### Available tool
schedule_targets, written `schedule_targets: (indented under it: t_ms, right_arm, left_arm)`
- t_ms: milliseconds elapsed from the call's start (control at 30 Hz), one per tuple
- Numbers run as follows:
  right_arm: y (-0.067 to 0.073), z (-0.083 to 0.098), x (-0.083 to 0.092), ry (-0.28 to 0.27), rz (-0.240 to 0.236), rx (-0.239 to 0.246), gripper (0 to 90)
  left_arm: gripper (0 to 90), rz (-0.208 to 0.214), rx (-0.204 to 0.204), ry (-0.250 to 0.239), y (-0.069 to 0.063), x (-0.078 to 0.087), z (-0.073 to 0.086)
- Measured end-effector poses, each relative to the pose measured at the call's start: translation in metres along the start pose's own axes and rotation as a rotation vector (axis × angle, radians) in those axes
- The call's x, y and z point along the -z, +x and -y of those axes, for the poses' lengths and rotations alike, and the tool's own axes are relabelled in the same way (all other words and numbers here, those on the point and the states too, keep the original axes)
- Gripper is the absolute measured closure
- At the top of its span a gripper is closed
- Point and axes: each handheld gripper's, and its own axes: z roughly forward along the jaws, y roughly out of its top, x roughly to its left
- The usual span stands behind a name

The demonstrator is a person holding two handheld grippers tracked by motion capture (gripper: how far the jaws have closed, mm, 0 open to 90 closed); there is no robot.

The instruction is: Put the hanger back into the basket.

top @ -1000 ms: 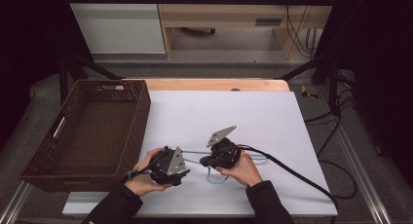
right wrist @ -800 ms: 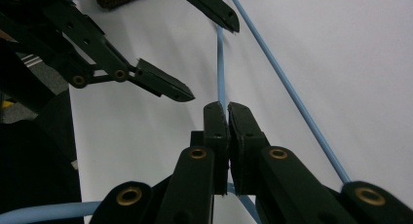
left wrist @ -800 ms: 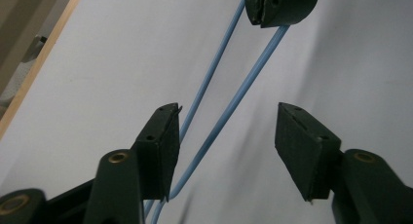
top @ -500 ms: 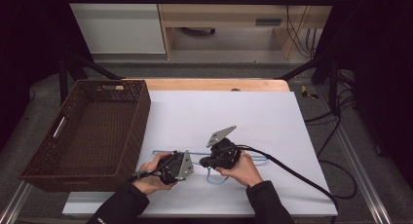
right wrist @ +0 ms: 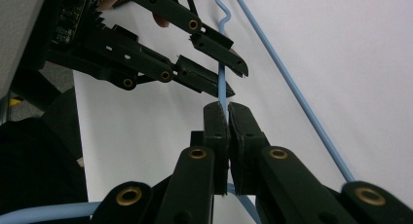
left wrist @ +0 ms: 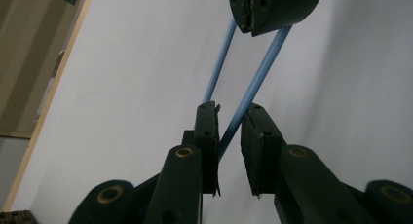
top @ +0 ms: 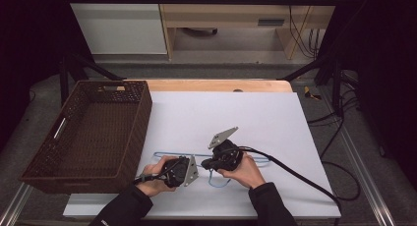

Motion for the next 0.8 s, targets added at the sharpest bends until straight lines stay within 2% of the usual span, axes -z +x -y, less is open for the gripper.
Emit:
schedule_targets:
  t_ms: [100,133,167,267,400,600,667,733,800]
  right_arm:
    - [0.000,0.000,0.000,-0.002,0.000,0.004,87.3]
    - [0.000,0.000,0.000,-0.006,0.003,0.004,87.1]
    - [0.000,0.000,0.001,-0.002,0.009,0.003,86.9]
    - [0.000,0.000,0.005,-0.017,0.034,0.012,86.0]
    - [0.000,-0.001,0.015,-0.076,0.085,0.024,80.7]
    - [-0.003,0.003,0.044,-0.224,0.230,0.009,69.9]
    - [-0.006,0.006,0.053,-0.266,0.276,-0.004,62.8]
    - [-0.009,0.010,0.059,-0.293,0.331,-0.017,51.4]
    - [-0.013,0.013,0.065,-0.318,0.376,-0.038,44.9]
  left_arm:
    - [78.8,-0.046,-0.033,0.016,-0.001,0.002,-0.001]
    - [79.2,-0.078,0.028,0.013,-0.007,0.003,0.000]
    - [79.7,-0.009,-0.044,0.012,-0.002,0.001,-0.002]
    - [81.5,-0.015,-0.057,0.018,-0.003,0.003,-0.004]
    - [83.7,-0.020,-0.073,0.026,-0.005,0.004,-0.007]
    - [85.6,-0.030,-0.082,0.046,-0.007,0.007,-0.013]
    - [86.3,-0.035,-0.073,0.046,-0.007,0.009,-0.015]
    - [86.9,-0.038,-0.062,0.051,-0.006,0.012,-0.017]
    - [87.1,-0.031,-0.027,0.039,-0.005,0.013,-0.018]
